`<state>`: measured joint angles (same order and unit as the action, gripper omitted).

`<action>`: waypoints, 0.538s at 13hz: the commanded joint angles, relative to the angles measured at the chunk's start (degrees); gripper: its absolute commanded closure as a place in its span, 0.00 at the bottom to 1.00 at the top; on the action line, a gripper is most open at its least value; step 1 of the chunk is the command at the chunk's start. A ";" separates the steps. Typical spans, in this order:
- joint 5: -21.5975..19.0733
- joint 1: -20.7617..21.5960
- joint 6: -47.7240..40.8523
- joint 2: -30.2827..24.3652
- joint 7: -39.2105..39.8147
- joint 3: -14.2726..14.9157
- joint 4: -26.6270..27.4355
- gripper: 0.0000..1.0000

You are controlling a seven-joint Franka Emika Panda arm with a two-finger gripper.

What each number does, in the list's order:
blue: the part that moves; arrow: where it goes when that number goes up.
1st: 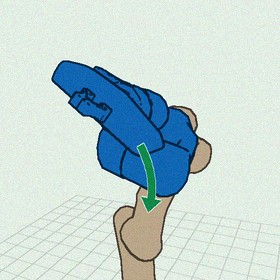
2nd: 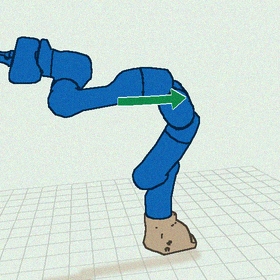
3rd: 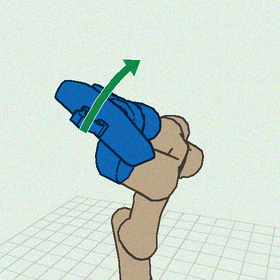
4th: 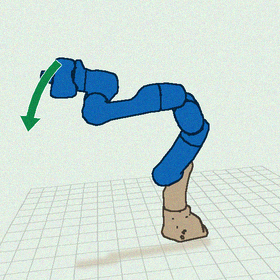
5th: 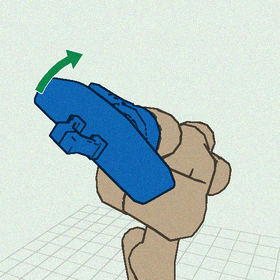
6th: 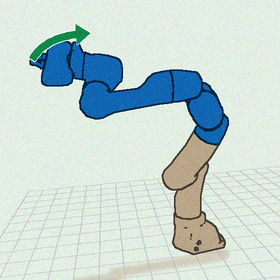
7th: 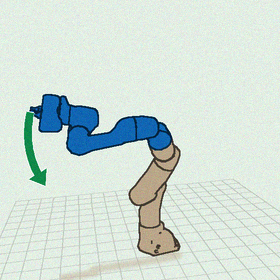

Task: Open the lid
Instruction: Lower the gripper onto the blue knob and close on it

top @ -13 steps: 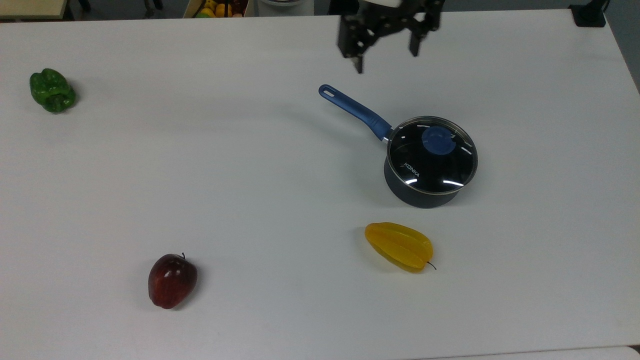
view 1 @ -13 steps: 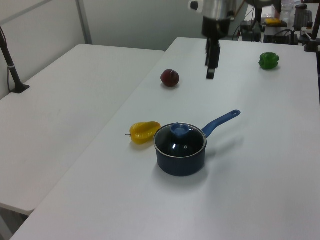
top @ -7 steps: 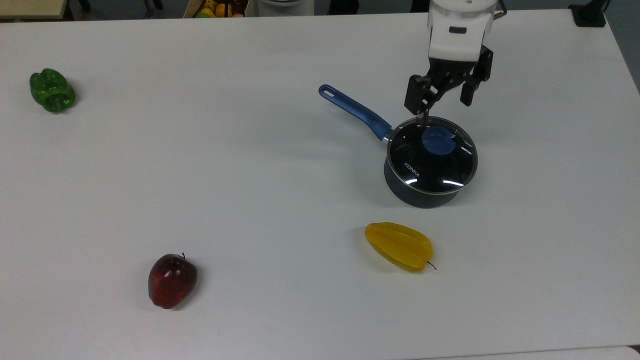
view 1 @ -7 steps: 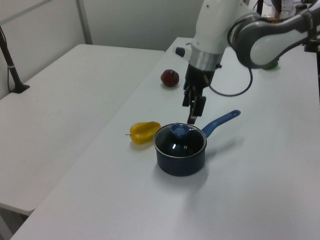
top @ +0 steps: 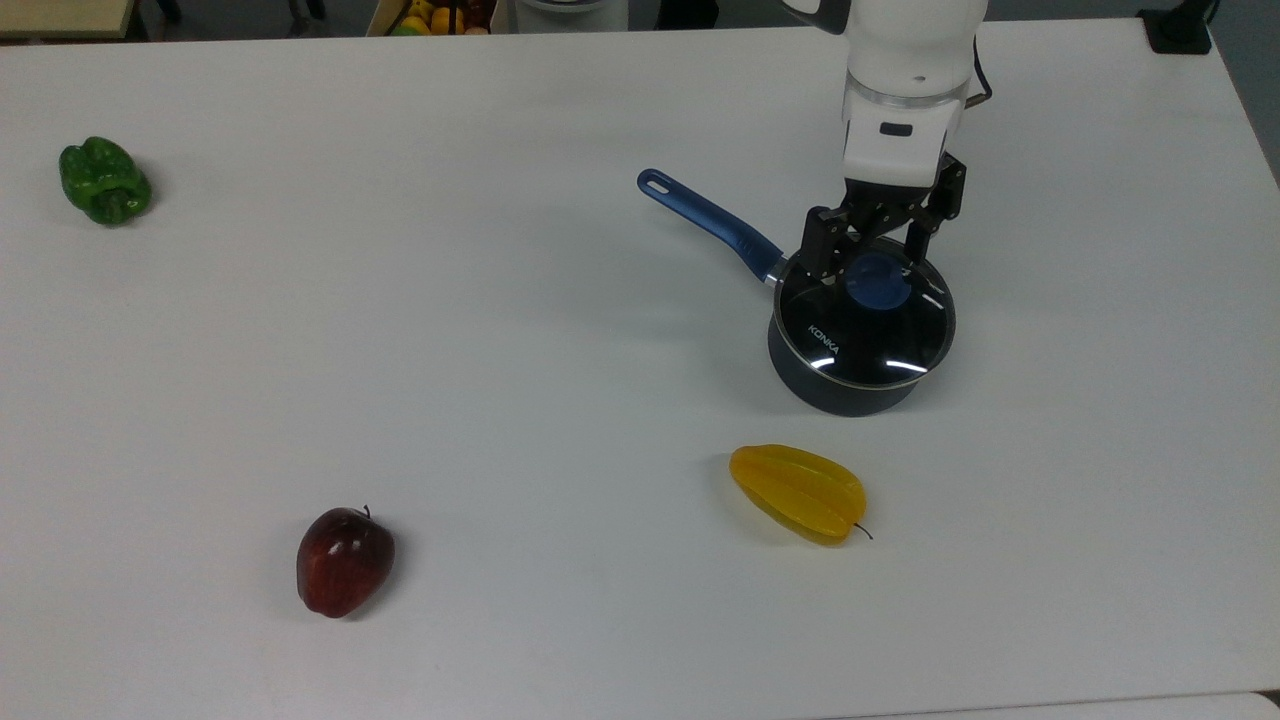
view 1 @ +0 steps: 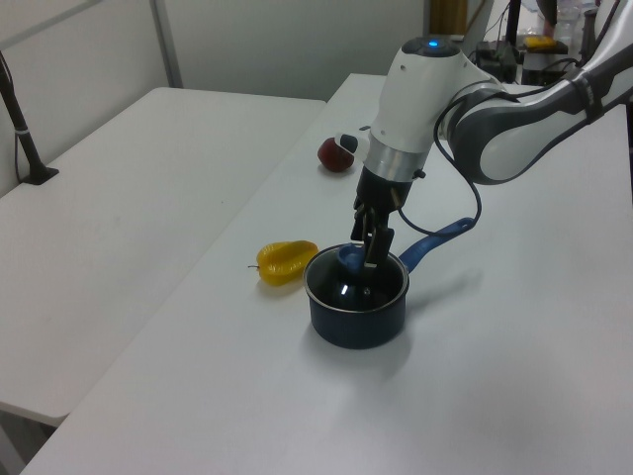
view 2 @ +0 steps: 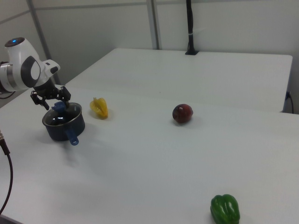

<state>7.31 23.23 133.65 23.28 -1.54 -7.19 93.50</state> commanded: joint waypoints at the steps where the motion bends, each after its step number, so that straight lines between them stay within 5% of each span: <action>1: 1.47 0.06 1.44 -0.78 -2.50 0.25 1.51 0.14; 7: 2.09 0.41 0.73 -1.31 -9.36 0.25 2.39 0.23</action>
<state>7.90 23.20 133.65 23.32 -6.91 -7.19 93.86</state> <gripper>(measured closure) 0.207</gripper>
